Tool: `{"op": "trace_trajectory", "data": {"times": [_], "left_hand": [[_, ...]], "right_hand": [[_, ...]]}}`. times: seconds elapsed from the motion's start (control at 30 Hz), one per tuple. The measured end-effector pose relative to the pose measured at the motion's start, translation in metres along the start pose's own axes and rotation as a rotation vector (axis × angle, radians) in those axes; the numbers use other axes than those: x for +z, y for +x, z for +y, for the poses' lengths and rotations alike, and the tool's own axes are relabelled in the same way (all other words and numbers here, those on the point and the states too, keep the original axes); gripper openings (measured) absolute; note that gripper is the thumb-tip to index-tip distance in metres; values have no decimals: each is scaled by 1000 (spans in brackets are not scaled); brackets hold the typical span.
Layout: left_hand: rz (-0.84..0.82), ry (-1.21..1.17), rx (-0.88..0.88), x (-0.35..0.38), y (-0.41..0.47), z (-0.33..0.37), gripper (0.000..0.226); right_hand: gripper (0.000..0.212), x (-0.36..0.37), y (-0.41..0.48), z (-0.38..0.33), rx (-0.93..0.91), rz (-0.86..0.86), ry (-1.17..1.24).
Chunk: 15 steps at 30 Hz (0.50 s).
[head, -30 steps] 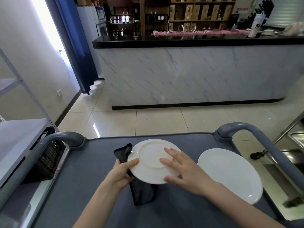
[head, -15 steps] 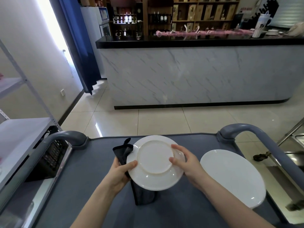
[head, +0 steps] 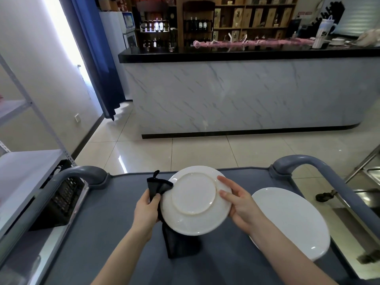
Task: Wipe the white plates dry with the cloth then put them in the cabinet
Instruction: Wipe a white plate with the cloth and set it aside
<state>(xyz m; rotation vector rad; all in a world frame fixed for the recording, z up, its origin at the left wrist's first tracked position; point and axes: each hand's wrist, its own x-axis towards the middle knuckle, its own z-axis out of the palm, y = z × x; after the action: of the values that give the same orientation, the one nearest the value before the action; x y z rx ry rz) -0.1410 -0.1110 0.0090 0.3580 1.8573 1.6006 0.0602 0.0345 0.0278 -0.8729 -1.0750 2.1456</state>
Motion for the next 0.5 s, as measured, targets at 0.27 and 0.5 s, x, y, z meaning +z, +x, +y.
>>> {"op": "trace_trajectory", "data": {"times": [0.27, 0.5], "left_hand": [[221, 488, 335, 32, -22, 19, 27], [3, 827, 478, 65, -54, 1, 50]], "right_hand": [[62, 6, 1, 2, -110, 34, -44], [37, 8, -3, -2, -24, 5, -28]]}}
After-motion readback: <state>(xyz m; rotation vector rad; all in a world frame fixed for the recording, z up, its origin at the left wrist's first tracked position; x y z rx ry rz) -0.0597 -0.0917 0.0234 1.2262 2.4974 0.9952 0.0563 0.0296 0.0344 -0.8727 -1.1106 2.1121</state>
